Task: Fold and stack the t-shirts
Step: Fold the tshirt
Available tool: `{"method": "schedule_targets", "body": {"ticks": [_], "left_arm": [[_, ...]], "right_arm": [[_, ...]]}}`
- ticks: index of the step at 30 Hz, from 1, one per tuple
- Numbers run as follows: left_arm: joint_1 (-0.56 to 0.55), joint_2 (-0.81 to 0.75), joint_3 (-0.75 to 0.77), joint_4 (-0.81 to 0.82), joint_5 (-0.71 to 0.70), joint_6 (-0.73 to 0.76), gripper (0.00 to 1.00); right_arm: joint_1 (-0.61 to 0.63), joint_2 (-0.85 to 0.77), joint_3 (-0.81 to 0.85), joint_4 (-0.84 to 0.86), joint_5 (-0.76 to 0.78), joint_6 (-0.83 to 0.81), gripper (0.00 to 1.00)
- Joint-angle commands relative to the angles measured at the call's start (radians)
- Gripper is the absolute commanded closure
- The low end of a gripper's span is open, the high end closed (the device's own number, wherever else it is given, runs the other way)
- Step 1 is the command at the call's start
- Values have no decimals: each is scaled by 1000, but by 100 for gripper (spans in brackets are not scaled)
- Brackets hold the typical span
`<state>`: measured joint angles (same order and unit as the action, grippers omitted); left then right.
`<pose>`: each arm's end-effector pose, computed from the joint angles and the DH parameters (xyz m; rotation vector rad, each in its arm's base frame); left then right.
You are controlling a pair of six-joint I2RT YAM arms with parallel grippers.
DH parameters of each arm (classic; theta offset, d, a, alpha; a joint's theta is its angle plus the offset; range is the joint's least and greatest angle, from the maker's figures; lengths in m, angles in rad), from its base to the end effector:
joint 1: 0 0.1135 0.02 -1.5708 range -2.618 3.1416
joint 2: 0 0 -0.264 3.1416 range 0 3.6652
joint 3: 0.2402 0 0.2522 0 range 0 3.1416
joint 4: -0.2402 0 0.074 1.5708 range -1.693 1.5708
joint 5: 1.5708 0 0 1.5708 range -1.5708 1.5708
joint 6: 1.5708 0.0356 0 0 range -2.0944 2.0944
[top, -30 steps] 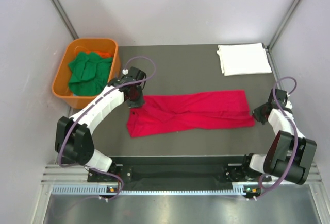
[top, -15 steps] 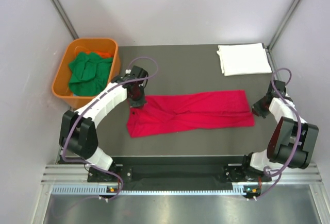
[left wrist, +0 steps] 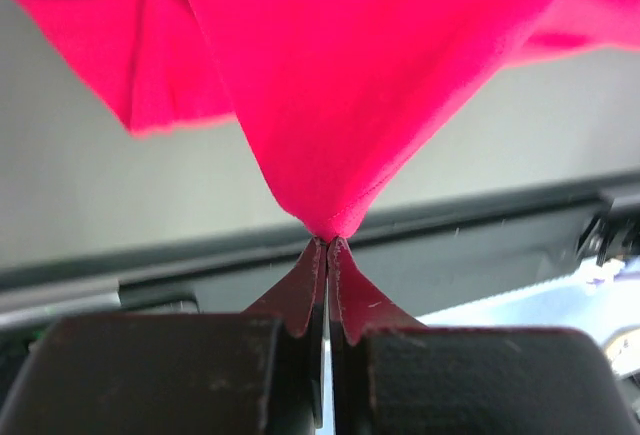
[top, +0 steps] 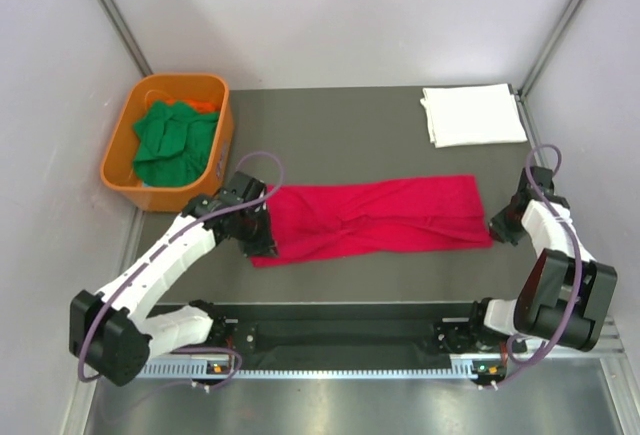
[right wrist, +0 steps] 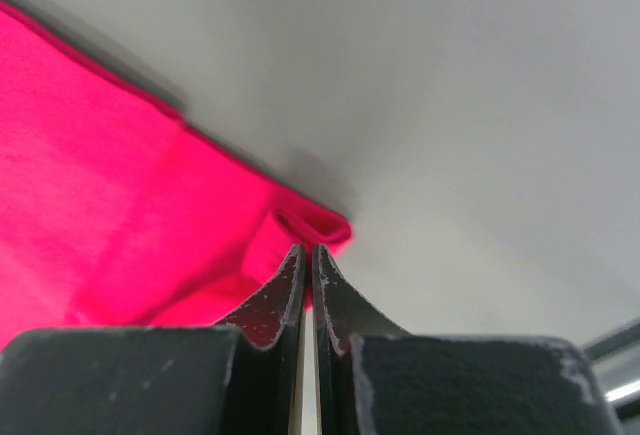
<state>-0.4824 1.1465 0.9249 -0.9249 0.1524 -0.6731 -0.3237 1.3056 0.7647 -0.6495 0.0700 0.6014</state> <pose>0.1821 -0.1015 0.2593 -0.2226 2.8153 -0.5128 0.2195 -0.0763 0.1919 1.2461 2.4575 -0.0221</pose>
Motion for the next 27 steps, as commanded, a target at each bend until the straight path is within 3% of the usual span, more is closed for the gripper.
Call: {"method": "schedule_targets", "body": {"ticks": [1,13,20,27], "left_arm": [[-21,-74,-32,-41,62,-60,100],[-31,-99,72,-222,7,-17,100],[-67,-85,61,-262,21,-5,100],[-127,-53,-6,-175,62,-32,100]], "right_arm": [[-3,-54,-18,-47,53,-29,100],[-52,-164,-31,-125,151,-3,100],[-52,-206,-59,-130,96,6,100],[-52,-187,-122,-73,24,8,100]]}}
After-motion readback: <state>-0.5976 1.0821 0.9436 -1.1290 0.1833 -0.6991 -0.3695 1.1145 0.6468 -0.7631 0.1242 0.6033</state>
